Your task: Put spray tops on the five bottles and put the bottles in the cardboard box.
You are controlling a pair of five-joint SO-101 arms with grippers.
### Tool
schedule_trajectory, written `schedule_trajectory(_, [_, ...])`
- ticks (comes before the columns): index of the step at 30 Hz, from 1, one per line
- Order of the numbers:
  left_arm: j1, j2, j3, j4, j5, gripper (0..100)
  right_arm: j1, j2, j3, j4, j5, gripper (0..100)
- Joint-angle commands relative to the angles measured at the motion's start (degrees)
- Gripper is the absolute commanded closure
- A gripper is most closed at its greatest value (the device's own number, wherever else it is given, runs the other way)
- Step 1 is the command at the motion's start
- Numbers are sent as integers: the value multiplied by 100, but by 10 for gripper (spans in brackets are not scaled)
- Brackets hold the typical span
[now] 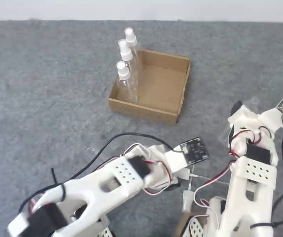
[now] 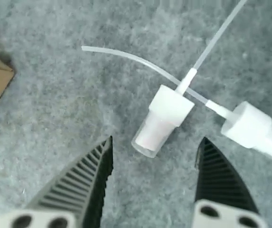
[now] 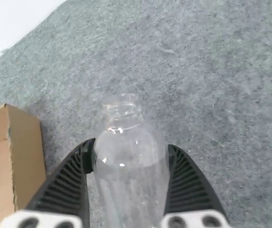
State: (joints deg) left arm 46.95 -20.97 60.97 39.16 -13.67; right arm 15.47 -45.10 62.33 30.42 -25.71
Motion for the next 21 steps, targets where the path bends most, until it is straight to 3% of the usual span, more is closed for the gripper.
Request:
schedule_trajectory(1, [35, 589, -919, 422, -202, 732, 242, -233, -88, -163, -9, 992])
schedule_trajectory(8, [176, 1749, -2026, 1196, -220, 741, 242, -224, -88, -163, -9, 992])
schedule_trajectory(14, [185, 2312, -2563, 1538, -229, 867, 242, -215, -88, -163, -9, 992])
schedule_trajectory(21, [308, 2479, -2677, 1644, -229, 930, 233, -207, -88, -163, -9, 992])
